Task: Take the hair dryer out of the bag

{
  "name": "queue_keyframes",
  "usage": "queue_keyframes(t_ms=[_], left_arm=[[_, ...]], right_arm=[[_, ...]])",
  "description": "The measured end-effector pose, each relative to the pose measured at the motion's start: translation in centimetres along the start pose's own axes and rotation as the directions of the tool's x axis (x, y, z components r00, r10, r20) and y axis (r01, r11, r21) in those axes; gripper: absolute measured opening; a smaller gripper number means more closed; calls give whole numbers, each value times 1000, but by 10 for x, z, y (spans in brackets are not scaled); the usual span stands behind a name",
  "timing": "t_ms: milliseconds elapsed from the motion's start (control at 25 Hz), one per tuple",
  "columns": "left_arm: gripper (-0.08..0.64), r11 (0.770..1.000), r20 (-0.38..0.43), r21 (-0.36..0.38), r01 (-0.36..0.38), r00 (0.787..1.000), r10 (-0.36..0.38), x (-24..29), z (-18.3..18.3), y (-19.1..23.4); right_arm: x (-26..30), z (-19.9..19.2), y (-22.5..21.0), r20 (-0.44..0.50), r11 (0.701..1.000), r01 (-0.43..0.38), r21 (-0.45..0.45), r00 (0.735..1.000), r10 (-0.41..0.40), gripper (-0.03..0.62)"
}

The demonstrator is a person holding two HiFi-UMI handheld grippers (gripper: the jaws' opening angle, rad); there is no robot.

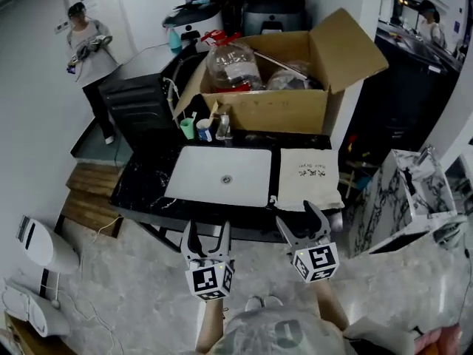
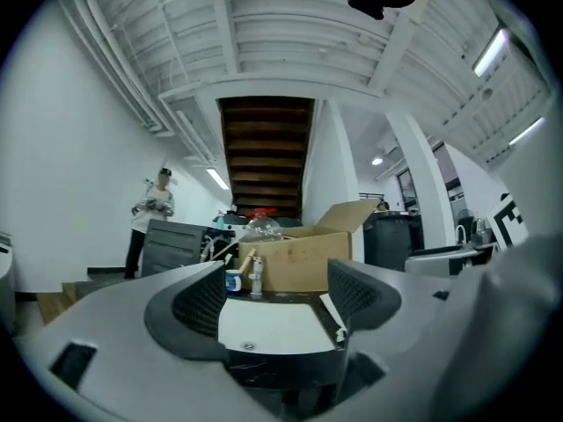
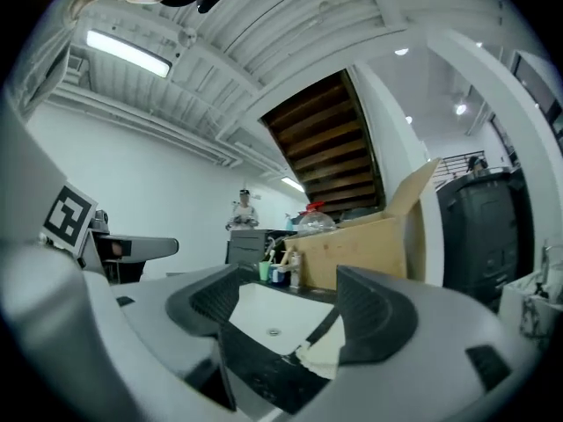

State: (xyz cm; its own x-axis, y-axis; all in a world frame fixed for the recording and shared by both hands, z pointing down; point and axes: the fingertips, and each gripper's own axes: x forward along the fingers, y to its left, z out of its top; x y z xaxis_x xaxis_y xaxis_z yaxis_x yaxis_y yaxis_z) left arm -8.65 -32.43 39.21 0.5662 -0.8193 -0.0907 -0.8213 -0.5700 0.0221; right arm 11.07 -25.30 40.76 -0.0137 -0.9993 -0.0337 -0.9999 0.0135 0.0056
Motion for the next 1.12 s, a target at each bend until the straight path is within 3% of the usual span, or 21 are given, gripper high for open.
queue_keyframes(t_ms=[120, 280, 440, 560, 640, 760, 880, 1000, 1120], left_arm=[[336, 991, -10, -10, 135, 991, -135, 22, -4, -48], [336, 957, -16, -28, 289, 957, -290, 39, -2, -108], [336, 923, -30, -42, 382, 923, -384, 40, -4, -145], [336, 911, -34, -48, 410, 911, -412, 42, -4, -157], [336, 910, -37, -47, 412, 910, -414, 44, -4, -160], [336, 912, -40, -39, 408, 912, -409, 47, -2, -161], [336, 911, -53, -30, 412, 909, -413, 49, -5, -164], [336, 908, -71, -30, 418, 905, -419, 53, -10, -169], [336, 904, -93, -34, 425, 900, -427, 54, -17, -175]], right_arm=[[-37, -1, -38, -16, 991, 133, -15, 991, -133, 333], [-80, -1, -73, -41, 961, 276, -22, 960, -276, 333], [-110, -9, -89, -69, 933, 359, -19, 931, -359, 333], [-117, -10, -96, -79, 928, 373, -23, 924, -374, 333], [-113, -6, -102, -80, 933, 355, -53, 930, -358, 333], [-100, 0, -115, -109, 931, 314, -188, 935, -338, 333], [-82, -6, -130, -191, 892, 231, -390, 927, -323, 333], [-62, -29, -144, -325, 802, 46, -596, 899, -293, 333], [-47, -67, -153, -459, 662, -177, -728, 843, -279, 333]])
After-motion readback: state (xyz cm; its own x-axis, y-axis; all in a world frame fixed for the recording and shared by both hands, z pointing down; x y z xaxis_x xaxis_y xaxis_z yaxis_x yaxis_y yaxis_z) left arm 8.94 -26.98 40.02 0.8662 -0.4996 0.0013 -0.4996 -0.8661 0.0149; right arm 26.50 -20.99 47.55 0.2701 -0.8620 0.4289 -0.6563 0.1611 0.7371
